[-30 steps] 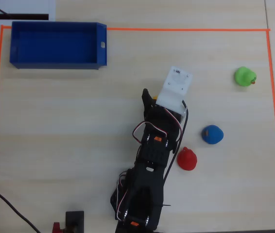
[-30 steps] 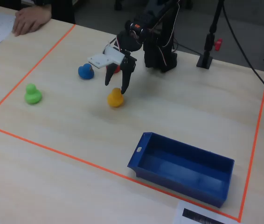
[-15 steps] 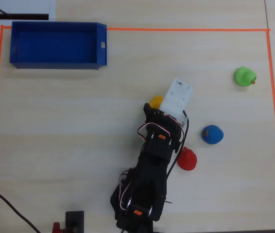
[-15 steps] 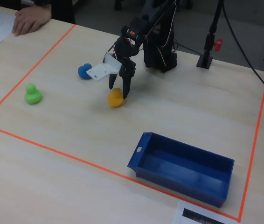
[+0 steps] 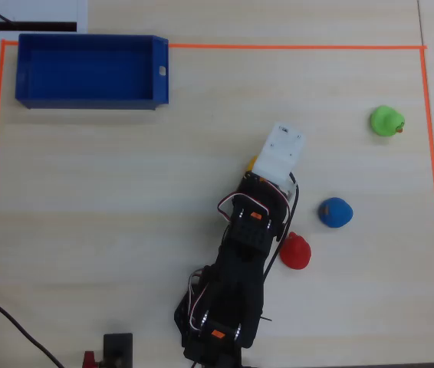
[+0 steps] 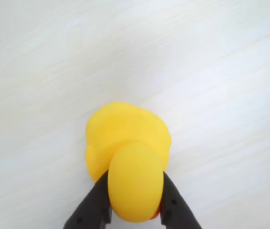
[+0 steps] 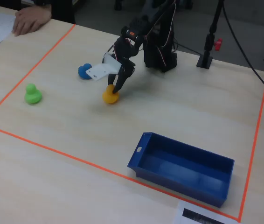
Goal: Grasp yellow duck and put it into box.
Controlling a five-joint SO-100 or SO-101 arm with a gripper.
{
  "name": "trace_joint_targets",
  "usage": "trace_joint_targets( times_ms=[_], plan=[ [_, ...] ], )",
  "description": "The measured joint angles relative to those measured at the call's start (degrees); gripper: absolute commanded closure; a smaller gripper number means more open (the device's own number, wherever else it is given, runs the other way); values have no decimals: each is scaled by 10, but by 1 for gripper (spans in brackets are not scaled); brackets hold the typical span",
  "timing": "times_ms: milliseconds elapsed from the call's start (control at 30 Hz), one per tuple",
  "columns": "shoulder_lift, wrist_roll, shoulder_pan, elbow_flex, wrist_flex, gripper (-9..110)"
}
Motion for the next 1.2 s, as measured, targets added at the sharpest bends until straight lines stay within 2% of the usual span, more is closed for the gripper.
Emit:
trace_joint_targets(
  times_ms=[300, 433, 567, 700, 833, 1033, 1200],
  plan=[
    [113, 54, -18, 23, 24, 101],
    [214, 103, -89, 0, 130, 101],
    [247, 161, -205, -96, 277, 101],
    [186, 196, -335, -213, 381, 101],
    [93, 198, -427, -315, 398, 101],
    [-73, 199, -476, -465, 389, 101],
    [-265, 199, -488, -662, 388, 101]
  ],
)
